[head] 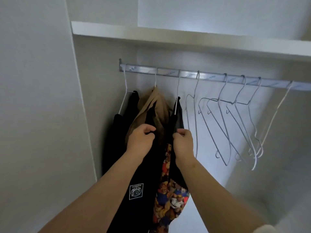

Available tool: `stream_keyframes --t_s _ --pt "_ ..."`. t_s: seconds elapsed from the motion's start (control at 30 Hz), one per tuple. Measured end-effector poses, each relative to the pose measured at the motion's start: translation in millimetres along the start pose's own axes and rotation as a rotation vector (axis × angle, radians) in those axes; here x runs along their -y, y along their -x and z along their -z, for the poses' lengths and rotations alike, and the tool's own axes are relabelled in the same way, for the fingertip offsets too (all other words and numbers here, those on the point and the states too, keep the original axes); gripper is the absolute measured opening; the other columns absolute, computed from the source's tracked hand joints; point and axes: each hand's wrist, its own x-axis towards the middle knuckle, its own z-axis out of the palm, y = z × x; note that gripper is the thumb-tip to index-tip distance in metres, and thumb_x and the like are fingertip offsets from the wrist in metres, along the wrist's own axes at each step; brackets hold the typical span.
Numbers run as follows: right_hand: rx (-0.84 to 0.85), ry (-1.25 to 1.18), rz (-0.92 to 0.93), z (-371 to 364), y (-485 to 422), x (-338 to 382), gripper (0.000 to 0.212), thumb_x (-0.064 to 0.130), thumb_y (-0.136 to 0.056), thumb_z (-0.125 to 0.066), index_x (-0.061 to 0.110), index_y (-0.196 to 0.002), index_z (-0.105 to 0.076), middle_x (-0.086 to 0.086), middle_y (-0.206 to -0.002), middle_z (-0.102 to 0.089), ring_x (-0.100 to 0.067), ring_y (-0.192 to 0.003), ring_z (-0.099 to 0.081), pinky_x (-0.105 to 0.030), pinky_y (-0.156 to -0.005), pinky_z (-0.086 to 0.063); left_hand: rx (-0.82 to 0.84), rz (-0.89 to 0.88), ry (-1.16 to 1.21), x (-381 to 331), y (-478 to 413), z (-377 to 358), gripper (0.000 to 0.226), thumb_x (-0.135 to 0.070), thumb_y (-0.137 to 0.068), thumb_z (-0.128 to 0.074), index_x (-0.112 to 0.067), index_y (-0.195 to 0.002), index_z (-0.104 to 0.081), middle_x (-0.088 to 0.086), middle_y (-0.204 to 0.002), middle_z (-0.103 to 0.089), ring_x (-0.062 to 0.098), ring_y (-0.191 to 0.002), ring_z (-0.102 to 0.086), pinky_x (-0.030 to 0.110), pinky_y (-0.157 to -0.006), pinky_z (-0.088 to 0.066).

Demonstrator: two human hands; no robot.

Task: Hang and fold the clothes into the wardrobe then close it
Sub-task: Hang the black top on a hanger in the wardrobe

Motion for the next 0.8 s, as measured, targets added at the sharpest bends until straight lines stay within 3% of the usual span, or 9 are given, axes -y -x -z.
stream_keyframes --t_s 0.07,0.13,0.33,0.4,0.5,0.67,0.8 --pt "-0.037 -0.015 -0.046 11.1 31.2 -14.6 0.017 0.009 -0.089 -0.045 0.02 -0.1 -0.05 -0.002 -0.087 -0.055 -0.013 -0.069 -0.053 -0.025 -0.059 -0.043 0.017 0.024 0.037 7.1 26.4 -2.4 0.029 -0.01 -0.088 -0.052 -0.037 -0.08 -0.058 -0.011 -0.1 -0.058 0.003 -0.087 -0.053 0.018 -0.068 -0.041" --pt "-0.082 0.003 -0.102 24.2 63.7 -30.3 0.014 0.009 -0.088 -0.047 0.022 -0.092 -0.051 -0.002 -0.086 -0.055 -0.015 -0.072 -0.052 -0.03 -0.065 -0.044 0.06 0.069 0.067 15.4 54.0 -9.0 0.026 -0.009 -0.088 -0.051 -0.033 -0.083 -0.06 -0.011 -0.095 -0.059 0.002 -0.083 -0.053 0.016 -0.064 -0.04" --pt "-0.226 0.003 -0.28 84.6 156.2 -69.9 0.012 0.009 -0.092 -0.046 0.017 -0.091 -0.054 -0.002 -0.086 -0.058 -0.013 -0.071 -0.055 -0.025 -0.062 -0.047 0.303 0.242 0.07 44.1 144.1 -31.0 0.023 -0.009 -0.089 -0.05 -0.029 -0.083 -0.06 -0.002 -0.094 -0.059 0.015 -0.09 -0.057 0.022 -0.065 -0.044" --pt "-0.267 0.015 -0.33 106.6 186.3 -82.3 0.01 0.011 -0.095 -0.044 0.014 -0.097 -0.054 -0.002 -0.087 -0.059 -0.016 -0.076 -0.056 -0.023 -0.061 -0.046 0.349 0.3 0.078 47.9 173.2 -36.1 0.016 -0.012 -0.09 -0.052 -0.024 -0.09 -0.062 -0.002 -0.09 -0.058 0.013 -0.082 -0.058 0.017 -0.056 -0.047" --pt "-0.29 0.03 -0.396 138.6 235.6 -104.5 0.012 0.01 -0.094 -0.045 0.011 -0.1 -0.055 -0.006 -0.089 -0.059 -0.019 -0.078 -0.056 -0.025 -0.062 -0.046 0.457 0.383 0.092 57.7 223.1 -40.7 0.015 -0.006 -0.09 -0.051 -0.019 -0.087 -0.059 -0.001 -0.08 -0.056 0.008 -0.064 -0.053 0.013 -0.046 -0.039" --pt "-0.305 0.007 -0.515 196.4 334.3 -142.3 0.012 0.007 -0.091 -0.046 0.013 -0.09 -0.057 -0.004 -0.081 -0.059 -0.018 -0.067 -0.052 -0.024 -0.057 -0.041 0.531 0.486 0.029 76.4 328.3 -47.5 0.017 -0.006 -0.09 -0.049 -0.019 -0.084 -0.058 -0.003 -0.075 -0.057 0.007 -0.061 -0.051 0.013 -0.044 -0.036" --pt "-0.328 -0.009 -0.611 236.0 415.9 -171.8 0.015 0.006 -0.089 -0.046 0.015 -0.08 -0.055 -0.002 -0.072 -0.056 -0.016 -0.057 -0.047 -0.022 -0.051 -0.035 0.638 0.561 0.011 87.4 421.0 -45.9 0.021 -0.006 -0.091 -0.048 -0.022 -0.083 -0.059 -0.002 -0.082 -0.059 0.01 -0.07 -0.056 0.019 -0.056 -0.038"
